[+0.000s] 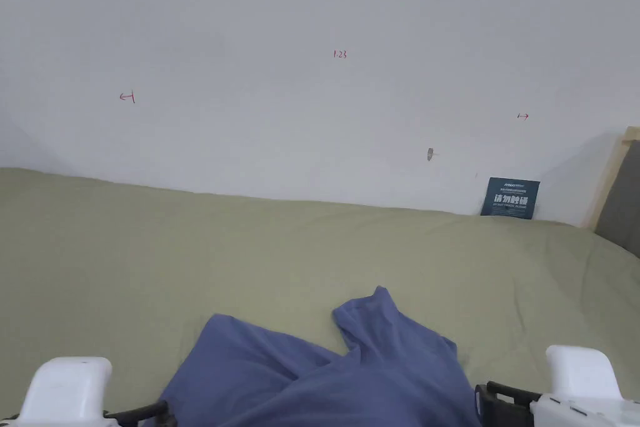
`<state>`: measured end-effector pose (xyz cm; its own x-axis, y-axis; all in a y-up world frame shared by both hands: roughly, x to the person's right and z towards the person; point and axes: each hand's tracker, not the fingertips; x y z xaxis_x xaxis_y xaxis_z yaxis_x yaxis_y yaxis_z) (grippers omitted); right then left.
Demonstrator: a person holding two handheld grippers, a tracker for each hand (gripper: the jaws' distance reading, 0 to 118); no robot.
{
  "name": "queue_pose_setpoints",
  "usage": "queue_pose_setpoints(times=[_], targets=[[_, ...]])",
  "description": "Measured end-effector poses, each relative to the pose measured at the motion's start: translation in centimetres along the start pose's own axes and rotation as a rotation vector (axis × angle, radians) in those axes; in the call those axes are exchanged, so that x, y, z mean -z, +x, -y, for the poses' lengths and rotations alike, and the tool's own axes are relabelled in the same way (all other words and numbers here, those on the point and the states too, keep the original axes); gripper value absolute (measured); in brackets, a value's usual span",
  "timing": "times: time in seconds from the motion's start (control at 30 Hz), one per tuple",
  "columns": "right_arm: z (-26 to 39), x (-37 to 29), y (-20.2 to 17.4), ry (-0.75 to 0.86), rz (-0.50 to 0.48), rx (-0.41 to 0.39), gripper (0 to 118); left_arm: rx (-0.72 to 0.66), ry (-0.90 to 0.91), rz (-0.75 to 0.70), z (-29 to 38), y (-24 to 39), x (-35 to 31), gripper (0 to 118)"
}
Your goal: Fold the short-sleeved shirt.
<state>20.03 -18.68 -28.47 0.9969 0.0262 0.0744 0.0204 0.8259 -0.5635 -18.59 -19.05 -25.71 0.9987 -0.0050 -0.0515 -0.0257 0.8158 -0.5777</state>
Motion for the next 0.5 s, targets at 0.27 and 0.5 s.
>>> queue_pose_setpoints(times=[0.27, 0.5], targets=[[7.8, -6.3, -2.0, -0.002, 0.006, 0.032, 2, 0.061, -0.014, 0.006, 6.2, 2.5, -3.2, 4], [9.8, -7.4, -2.2, -0.045, -0.005, 0.038, 2, -0.02, -0.082, 0.04, 10.2, 0.0, -3.0, 4]])
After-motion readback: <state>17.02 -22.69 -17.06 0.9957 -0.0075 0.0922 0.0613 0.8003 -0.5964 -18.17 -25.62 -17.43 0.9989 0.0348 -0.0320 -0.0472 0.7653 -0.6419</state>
